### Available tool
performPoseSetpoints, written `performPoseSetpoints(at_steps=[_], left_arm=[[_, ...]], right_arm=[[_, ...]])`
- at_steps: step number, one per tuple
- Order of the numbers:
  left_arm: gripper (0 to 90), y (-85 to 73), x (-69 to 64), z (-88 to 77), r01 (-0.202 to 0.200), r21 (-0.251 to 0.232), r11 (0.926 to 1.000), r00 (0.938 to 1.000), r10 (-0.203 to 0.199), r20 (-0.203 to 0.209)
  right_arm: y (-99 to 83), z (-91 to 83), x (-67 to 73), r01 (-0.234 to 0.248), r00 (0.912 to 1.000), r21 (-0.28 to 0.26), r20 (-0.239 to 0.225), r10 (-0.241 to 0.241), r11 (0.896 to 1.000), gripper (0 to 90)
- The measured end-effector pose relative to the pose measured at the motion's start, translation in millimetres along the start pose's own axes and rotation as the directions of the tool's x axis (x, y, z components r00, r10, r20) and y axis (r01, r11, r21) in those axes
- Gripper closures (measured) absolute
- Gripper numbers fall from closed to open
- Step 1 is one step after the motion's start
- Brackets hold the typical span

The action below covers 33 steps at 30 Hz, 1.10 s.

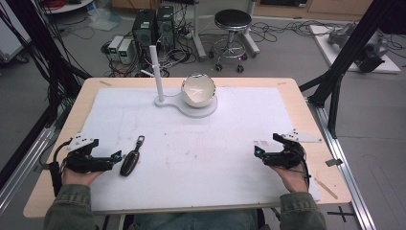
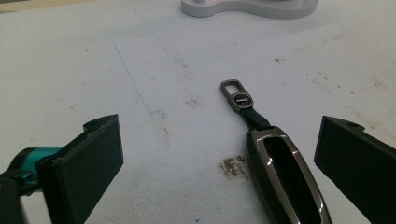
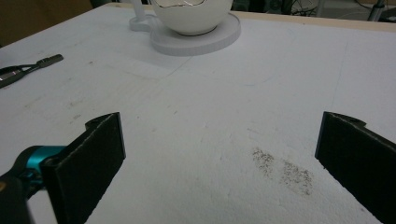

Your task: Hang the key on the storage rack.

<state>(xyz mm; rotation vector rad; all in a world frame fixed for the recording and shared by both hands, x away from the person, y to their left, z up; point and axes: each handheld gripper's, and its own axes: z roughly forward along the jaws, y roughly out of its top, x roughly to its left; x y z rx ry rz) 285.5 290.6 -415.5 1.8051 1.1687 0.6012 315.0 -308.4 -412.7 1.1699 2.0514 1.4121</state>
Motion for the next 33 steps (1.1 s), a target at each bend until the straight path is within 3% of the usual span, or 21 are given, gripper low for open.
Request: performPoseSetpoints(at_steps=[8,17,23,33], left_arm=[[1.7,8.4,-2.1,3.0,-0.010,0.032,0.9994,0.9997,0.010,0.021],[1.7,29.1,-6.4,4.8,-0.041,0.070,0.9967,0.9989,0.040,0.024],[1.7,37.6,-7.1,7.6,-0.027,0.098,0.9948,0.9989,0.023,0.040],[1.7,56.3,-12.4,11.2,-0.087,0.122,0.9887,0.9950,0.080,0.059]], right_arm=[[-0.2,1.3,1.3,0.000,1.0000,0.007,0.001,0.000,1.000,0.6],[-0.4,1.1,1.3,0.003,1.0000,0.006,0.003,-0.003,1.000,0.6],[-0.3,0.8,1.3,0.003,1.0000,0.007,0.004,-0.003,1.000,0.6],[-0.3,0.4,1.6,0.003,1.0000,0.010,0.006,-0.003,1.000,0.6]])
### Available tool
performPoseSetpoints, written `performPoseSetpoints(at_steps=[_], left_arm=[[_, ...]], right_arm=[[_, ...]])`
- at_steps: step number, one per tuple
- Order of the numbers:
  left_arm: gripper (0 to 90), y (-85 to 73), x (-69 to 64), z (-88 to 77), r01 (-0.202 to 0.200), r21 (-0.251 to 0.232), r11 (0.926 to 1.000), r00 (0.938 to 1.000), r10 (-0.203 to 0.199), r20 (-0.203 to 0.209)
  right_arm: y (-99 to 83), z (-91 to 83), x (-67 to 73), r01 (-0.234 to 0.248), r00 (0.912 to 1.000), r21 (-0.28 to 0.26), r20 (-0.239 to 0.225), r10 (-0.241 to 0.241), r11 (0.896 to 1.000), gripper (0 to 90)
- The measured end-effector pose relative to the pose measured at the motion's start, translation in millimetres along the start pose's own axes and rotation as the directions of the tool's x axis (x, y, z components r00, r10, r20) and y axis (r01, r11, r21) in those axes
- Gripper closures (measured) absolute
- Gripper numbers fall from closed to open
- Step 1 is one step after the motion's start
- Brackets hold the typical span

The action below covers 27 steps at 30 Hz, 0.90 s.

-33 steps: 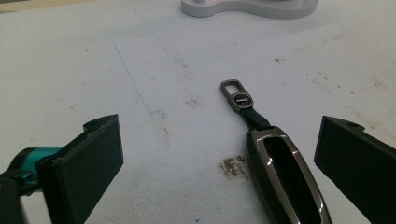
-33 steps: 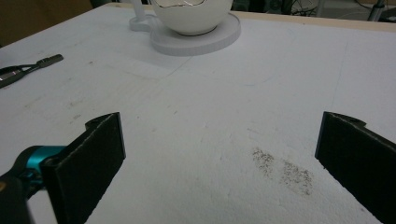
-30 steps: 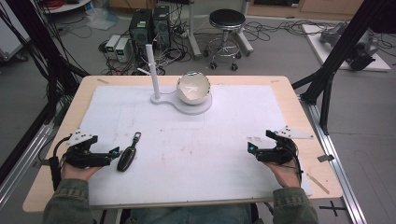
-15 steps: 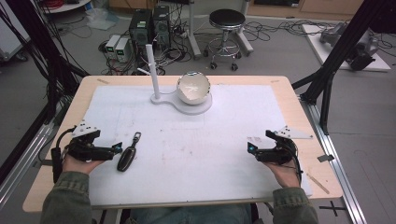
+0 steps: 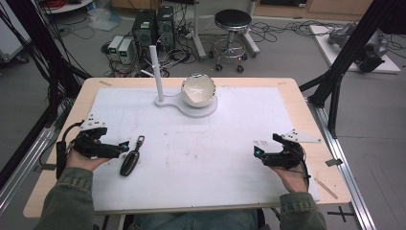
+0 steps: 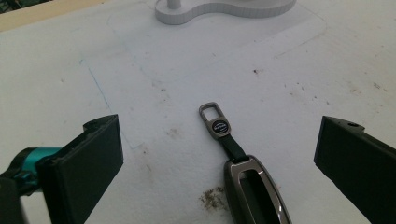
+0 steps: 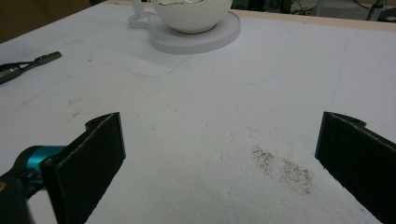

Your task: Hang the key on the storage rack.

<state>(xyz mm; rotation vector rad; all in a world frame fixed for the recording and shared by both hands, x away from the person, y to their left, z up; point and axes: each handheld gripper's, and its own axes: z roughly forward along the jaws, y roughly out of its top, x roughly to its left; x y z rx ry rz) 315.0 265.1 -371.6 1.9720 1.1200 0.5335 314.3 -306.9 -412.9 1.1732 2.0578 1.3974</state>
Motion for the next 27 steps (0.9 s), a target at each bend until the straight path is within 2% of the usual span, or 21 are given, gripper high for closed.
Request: performPoseSetpoints(at_steps=[2,9,12,14,22,24,25,27], left_arm=[[1.7,2.2,0.1,1.3,0.004,-0.001,1.0000,1.0000,-0.004,0.005],[1.7,9.3,1.4,10.7,-0.027,0.059,0.9979,0.9996,0.026,0.014],[1.7,12.6,2.5,20.8,-0.051,0.115,0.9920,0.9987,0.050,0.012],[1.7,15.0,2.7,24.3,-0.060,0.132,0.9894,0.9982,0.059,0.012],[1.7,25.1,3.5,35.0,-0.087,0.170,0.9816,0.9960,0.082,0.033],[1.7,25.3,4.0,36.3,-0.086,0.174,0.9809,0.9961,0.081,0.035],[1.7,26.8,5.2,39.1,-0.091,0.192,0.9771,0.9958,0.086,0.033],[1.7,27.8,5.5,40.3,-0.095,0.193,0.9766,0.9955,0.091,0.027]], right_arm=[[0.0,0.1,0.0,0.001,1.0000,0.000,0.001,-0.001,1.000,0.6],[0.0,0.2,-0.4,0.002,1.0000,0.000,0.002,-0.002,1.000,0.6],[0.0,0.1,-0.6,0.003,1.0000,-0.002,0.003,-0.003,1.000,0.6],[0.0,-0.1,-0.5,0.001,1.0000,-0.002,0.003,-0.001,1.000,0.6],[0.1,1.0,-0.7,0.002,1.0000,0.002,0.004,-0.002,1.000,0.6],[0.0,0.9,-0.5,0.001,1.0000,0.005,0.004,-0.001,1.000,0.6],[0.0,0.9,-0.4,0.000,1.0000,0.004,0.004,-0.001,1.000,0.6],[0.0,0.7,-0.2,0.000,1.0000,0.004,0.004,0.000,1.000,0.6]])
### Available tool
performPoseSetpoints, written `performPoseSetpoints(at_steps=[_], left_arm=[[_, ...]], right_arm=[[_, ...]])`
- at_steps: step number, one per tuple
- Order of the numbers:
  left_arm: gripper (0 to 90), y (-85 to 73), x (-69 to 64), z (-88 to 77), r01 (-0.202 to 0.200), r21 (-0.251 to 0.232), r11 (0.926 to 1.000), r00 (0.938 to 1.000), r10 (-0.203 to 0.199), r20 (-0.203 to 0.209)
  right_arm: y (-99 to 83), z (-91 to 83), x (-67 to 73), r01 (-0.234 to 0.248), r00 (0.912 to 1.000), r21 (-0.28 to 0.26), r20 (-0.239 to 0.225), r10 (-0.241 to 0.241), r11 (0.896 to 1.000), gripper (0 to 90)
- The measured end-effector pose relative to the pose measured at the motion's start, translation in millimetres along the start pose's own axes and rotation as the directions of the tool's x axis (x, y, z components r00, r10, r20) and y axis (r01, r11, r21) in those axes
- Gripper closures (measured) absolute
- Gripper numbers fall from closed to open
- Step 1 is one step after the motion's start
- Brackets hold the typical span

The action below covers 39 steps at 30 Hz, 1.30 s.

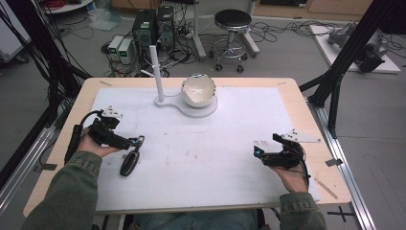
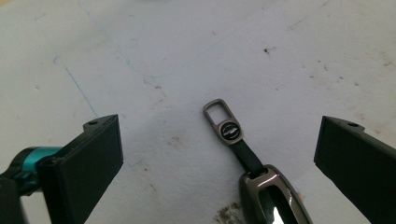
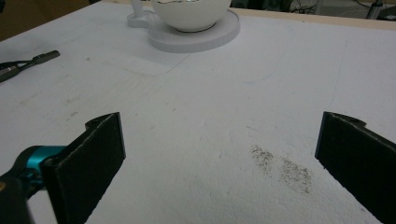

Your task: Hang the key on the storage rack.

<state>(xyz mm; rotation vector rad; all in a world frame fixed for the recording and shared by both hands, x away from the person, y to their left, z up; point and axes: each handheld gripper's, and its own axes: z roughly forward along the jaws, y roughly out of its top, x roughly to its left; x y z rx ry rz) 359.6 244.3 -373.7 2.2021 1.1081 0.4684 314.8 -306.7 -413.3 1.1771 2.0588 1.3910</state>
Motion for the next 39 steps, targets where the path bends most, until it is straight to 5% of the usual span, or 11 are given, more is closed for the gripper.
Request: performPoseSetpoints(at_steps=[11,14,20,39], left_arm=[[1.7,9.7,2.1,11.4,0.016,0.071,0.9974,0.9998,-0.017,0.015],[1.8,9.3,2.6,20.3,0.026,0.129,0.9913,0.9996,-0.026,-0.002],[1.7,10.1,1.9,29.2,0.043,0.165,0.9853,0.9991,-0.043,-0.004],[4.6,18.7,-10.8,54.1,0.085,0.346,0.9342,0.9955,-0.094,0.011]], right_arm=[[0.1,0.3,-0.3,0.000,1.0000,0.000,0.000,0.000,1.000,0.6],[0.0,0.4,-0.7,0.002,1.0000,-0.001,0.002,-0.002,1.000,0.6],[-0.1,0.6,-1.0,0.001,1.0000,0.001,0.000,-0.001,1.000,0.6],[-0.2,1.6,0.4,0.012,0.9998,0.007,-0.016,-0.012,1.000,0.6]])
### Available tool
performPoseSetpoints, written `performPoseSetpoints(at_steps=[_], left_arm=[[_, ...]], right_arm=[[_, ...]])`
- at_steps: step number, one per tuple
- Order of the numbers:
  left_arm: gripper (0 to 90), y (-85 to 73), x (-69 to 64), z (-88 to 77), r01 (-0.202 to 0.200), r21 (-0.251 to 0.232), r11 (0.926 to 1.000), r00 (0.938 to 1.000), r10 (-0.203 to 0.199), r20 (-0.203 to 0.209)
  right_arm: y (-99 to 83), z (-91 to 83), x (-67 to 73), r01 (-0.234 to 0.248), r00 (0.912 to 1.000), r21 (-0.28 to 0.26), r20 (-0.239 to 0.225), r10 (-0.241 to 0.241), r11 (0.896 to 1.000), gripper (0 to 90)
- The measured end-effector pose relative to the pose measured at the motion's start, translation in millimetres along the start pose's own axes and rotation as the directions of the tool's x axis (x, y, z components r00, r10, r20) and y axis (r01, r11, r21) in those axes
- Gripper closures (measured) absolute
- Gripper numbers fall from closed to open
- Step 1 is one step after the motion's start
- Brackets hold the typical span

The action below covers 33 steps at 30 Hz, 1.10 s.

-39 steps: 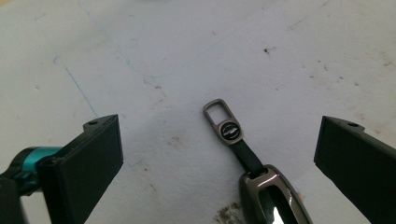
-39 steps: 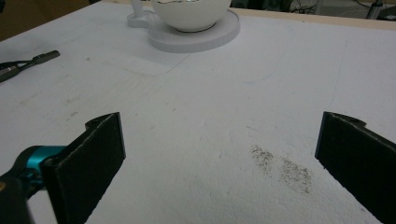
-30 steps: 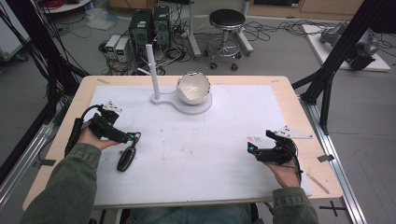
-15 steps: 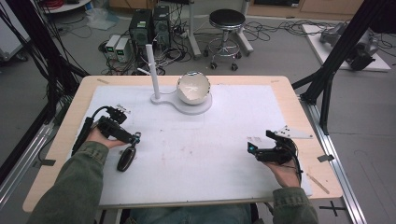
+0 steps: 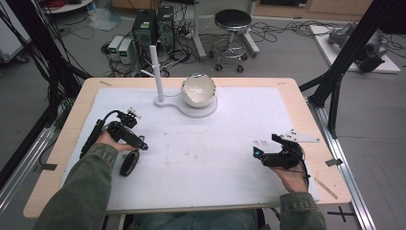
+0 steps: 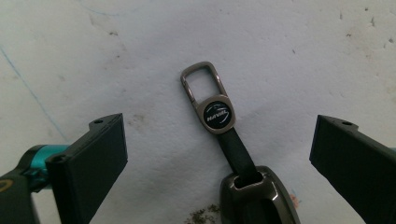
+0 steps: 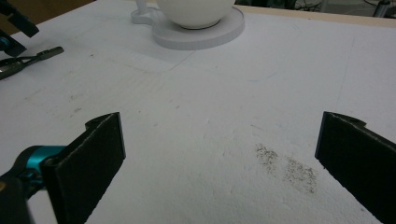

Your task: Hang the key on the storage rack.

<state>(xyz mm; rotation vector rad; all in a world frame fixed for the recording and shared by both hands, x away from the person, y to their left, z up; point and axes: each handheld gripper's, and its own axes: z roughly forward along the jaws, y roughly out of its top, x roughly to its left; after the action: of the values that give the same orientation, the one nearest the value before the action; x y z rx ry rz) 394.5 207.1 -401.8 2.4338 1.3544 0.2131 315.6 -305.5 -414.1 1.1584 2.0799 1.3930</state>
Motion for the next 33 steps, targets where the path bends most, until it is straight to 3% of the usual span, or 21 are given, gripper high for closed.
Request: performPoseSetpoints(at_steps=[10,13,15,23,30,32,33], left_arm=[[13.8,3.0,-3.2,5.1,0.021,0.069,0.9974,0.9998,-0.021,-0.001],[22.8,3.1,-4.5,7.6,0.026,0.094,0.9952,0.9991,-0.022,-0.037],[24.7,3.0,-4.8,8.5,0.026,0.103,0.9943,0.9994,-0.024,-0.025],[34.0,3.3,-6.3,8.9,0.038,0.129,0.9910,0.9992,-0.036,-0.014],[40.7,5.1,-6.1,12.7,0.071,0.144,0.9870,0.9971,-0.067,-0.036],[43.7,5.0,-6.4,12.7,0.081,0.141,0.9867,0.9962,-0.076,-0.042],[49.5,4.9,-6.0,12.2,0.083,0.142,0.9863,0.9961,-0.078,-0.043]], right_arm=[[-0.3,0.1,0.3,0.000,1.0000,0.003,-0.008,0.000,1.000,0.6],[-0.5,1.0,0.1,0.010,0.9999,0.007,-0.010,-0.010,1.000,0.5],[-0.5,0.8,0.5,0.009,0.9999,0.009,-0.010,-0.009,1.000,0.6],[-0.6,1.1,1.2,0.019,0.9998,0.011,-0.007,-0.019,1.000,0.6],[-0.7,1.4,1.3,0.021,0.9998,0.014,-0.006,-0.021,1.000,0.6],[-0.7,1.7,1.3,0.026,0.9996,0.011,-0.008,-0.026,1.000,0.6],[-0.8,1.9,1.9,0.020,0.9998,0.016,-0.010,-0.020,1.000,0.6]])
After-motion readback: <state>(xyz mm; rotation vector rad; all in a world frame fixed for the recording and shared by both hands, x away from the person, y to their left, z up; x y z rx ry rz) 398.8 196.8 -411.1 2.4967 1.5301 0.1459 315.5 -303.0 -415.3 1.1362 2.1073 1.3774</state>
